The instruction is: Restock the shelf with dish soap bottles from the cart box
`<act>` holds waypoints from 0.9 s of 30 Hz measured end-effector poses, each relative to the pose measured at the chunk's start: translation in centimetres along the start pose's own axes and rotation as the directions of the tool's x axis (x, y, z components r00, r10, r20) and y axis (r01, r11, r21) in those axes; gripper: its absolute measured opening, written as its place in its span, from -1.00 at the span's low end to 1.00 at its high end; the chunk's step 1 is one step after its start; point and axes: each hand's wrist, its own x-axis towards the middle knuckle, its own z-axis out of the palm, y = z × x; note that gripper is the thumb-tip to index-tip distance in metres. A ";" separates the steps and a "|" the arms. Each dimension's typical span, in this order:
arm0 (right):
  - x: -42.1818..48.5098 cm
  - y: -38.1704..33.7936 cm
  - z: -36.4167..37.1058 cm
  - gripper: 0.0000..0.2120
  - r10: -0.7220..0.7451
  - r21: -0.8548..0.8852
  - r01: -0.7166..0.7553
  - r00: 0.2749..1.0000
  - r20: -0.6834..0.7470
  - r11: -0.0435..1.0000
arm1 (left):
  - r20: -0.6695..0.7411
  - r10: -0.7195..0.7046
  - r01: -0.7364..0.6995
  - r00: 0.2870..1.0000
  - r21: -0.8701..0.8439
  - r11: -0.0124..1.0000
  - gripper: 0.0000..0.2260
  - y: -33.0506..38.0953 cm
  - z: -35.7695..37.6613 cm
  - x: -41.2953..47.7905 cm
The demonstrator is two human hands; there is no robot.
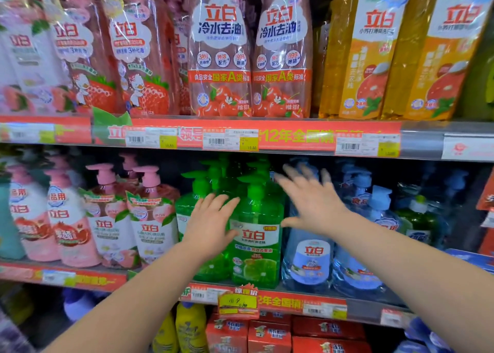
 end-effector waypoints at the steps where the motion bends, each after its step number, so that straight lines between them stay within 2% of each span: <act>1: -0.4 0.7 0.0 0.07 0.070 0.064 -0.070 0.998 -0.002 0.996 | 0.008 0.004 -0.004 1.000 0.009 1.000 -0.33 0.1 0.1 -0.1; 3: -1.1 1.9 -0.1 0.13 0.175 0.220 -0.185 0.982 0.067 0.958 | 0.021 -0.011 0.010 1.000 0.019 1.000 -0.31 0.5 0.3 -0.1; 5: -1.2 2.4 0.0 0.05 0.172 0.315 -0.206 0.976 0.130 0.927 | 0.028 -0.031 0.030 0.999 0.028 0.999 -0.29 1.2 0.5 0.0; 8: -1.0 2.4 0.0 -0.09 0.158 0.312 -0.191 0.979 0.128 0.931 | 0.000 -0.058 0.058 0.998 0.018 0.998 -0.32 2.0 0.6 0.2; 13: -0.8 2.1 0.0 -0.15 0.202 0.287 -0.234 0.970 0.138 0.929 | -0.046 -0.092 0.092 0.995 -0.008 0.996 -0.40 2.4 0.4 0.5; 23: -1.2 1.8 0.3 -0.13 0.214 0.307 -0.242 0.969 0.124 0.920 | -0.051 -0.100 0.100 0.994 0.002 0.995 -0.42 2.9 0.5 0.5; 27: -1.2 1.4 0.0 -0.09 0.233 0.284 -0.269 0.960 0.153 0.920 | -0.017 -0.098 0.099 0.995 0.067 0.993 -0.42 3.5 -0.1 0.4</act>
